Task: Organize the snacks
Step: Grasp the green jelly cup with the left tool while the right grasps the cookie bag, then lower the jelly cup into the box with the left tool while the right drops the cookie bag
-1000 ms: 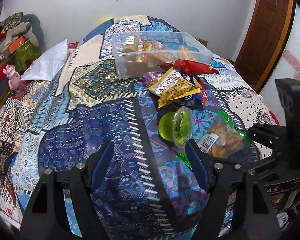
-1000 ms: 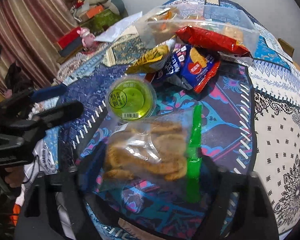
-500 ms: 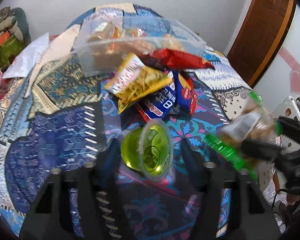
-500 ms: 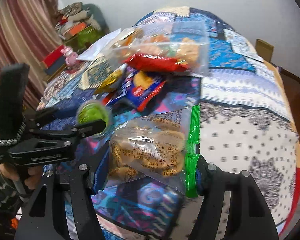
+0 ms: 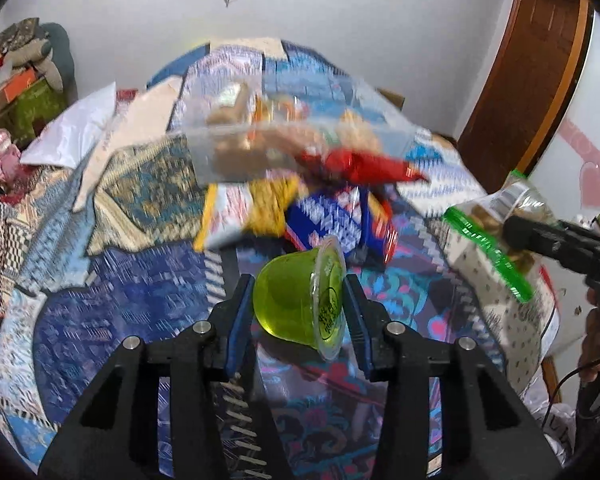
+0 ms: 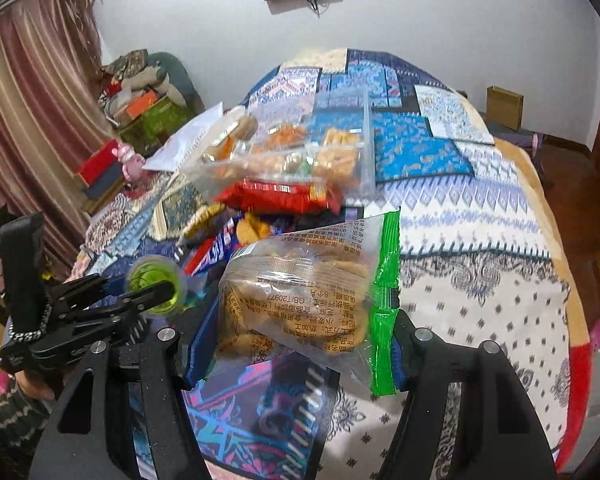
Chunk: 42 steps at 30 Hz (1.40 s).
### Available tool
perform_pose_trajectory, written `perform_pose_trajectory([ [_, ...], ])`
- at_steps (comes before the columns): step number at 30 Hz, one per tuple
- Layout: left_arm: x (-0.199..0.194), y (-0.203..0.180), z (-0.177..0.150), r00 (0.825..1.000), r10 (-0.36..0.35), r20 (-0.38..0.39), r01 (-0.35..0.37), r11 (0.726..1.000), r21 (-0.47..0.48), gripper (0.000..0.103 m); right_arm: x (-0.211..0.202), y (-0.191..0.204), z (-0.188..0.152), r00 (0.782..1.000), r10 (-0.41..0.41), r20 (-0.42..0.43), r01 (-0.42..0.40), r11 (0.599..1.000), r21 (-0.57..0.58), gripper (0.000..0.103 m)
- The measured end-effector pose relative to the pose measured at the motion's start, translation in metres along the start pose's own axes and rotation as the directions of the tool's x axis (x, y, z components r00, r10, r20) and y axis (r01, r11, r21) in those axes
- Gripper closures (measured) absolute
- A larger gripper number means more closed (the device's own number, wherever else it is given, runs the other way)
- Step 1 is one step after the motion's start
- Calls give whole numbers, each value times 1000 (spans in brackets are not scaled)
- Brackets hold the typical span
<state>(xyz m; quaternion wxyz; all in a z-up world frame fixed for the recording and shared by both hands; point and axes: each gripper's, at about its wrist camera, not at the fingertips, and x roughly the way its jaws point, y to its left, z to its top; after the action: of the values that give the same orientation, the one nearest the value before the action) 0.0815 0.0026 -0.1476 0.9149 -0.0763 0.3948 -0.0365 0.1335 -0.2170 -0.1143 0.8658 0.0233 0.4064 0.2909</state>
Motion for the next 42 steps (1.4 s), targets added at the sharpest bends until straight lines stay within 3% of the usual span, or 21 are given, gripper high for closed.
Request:
perform_pose_trajectory([
  [10, -25, 4, 59, 991, 1, 134, -2, 1000, 9, 59, -4, 5, 44, 996, 0, 90, 2, 1000, -29, 40],
  [21, -7, 9, 121, 980, 4, 201, -6, 1000, 11, 59, 16, 10, 99, 987, 13, 160, -7, 999, -42, 40],
  [30, 37, 21, 159, 984, 18, 176, -16, 1000, -13, 59, 57, 4, 127, 991, 0, 136, 6, 999, -40, 40],
  [42, 108, 23, 177, 996, 27, 86, -30, 999, 33, 59, 120, -16, 152, 996, -59, 68, 61, 998, -26, 40],
])
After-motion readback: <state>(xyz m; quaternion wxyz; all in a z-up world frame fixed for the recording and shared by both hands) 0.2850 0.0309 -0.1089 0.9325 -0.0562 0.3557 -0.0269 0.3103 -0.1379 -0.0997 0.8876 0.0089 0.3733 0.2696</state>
